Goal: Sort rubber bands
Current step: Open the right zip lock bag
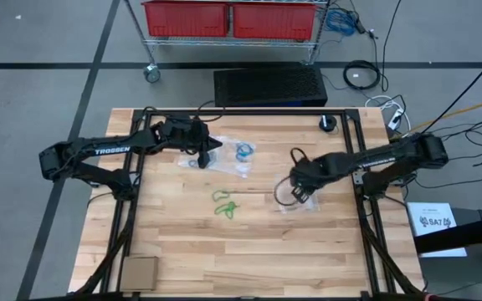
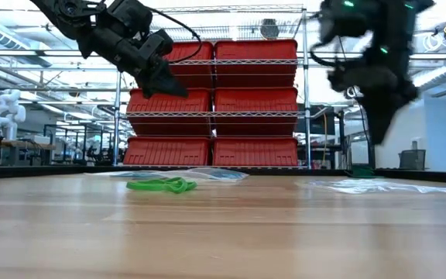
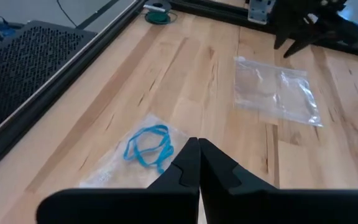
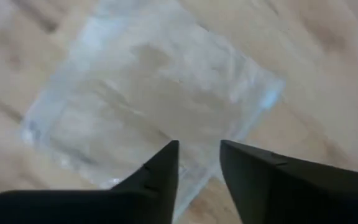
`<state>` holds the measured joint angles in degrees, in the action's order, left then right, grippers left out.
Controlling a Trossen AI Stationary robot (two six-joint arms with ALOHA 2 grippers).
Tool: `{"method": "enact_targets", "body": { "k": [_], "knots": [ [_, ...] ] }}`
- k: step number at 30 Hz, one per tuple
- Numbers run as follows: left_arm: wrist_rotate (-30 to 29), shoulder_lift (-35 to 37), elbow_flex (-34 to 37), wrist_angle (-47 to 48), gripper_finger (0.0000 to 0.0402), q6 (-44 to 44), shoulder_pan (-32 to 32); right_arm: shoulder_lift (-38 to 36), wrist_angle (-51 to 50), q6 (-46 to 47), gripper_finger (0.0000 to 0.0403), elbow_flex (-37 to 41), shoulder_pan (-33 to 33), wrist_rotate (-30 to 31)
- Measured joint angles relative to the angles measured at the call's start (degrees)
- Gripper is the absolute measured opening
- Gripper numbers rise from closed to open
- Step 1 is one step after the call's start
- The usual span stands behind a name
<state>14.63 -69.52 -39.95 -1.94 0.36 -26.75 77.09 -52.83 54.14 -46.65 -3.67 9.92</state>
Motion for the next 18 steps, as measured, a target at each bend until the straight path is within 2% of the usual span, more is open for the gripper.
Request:
{"method": "enact_targets", "body": {
  "k": [2,6,10,14,18],
  "knots": [
    [0.30,-0.01,0.94,-1.36,0.0002,-0.07,-0.21,-1.21,4.35,6.38,0.0143,5.62,-0.82,0.16],
    [4.25,-0.01,3.49,-5.78,0.0002,-1.91,-1.33,-1.94,15.67,12.29,0.0180,13.69,-1.17,2.07],
    [5.83,-0.02,3.92,-6.32,0.0002,-3.03,-2.19,-1.98,17.93,17.02,0.0188,16.80,-1.21,6.82],
    [6.24,0.00,3.92,-6.79,0.0002,-3.04,-2.23,-1.98,18.16,18.65,0.0167,17.79,-1.21,9.48],
    [6.29,0.00,3.92,-6.79,0.0002,-3.06,-2.09,-1.89,22.08,13.94,0.0110,17.98,-1.28,9.80]
  ]
}}
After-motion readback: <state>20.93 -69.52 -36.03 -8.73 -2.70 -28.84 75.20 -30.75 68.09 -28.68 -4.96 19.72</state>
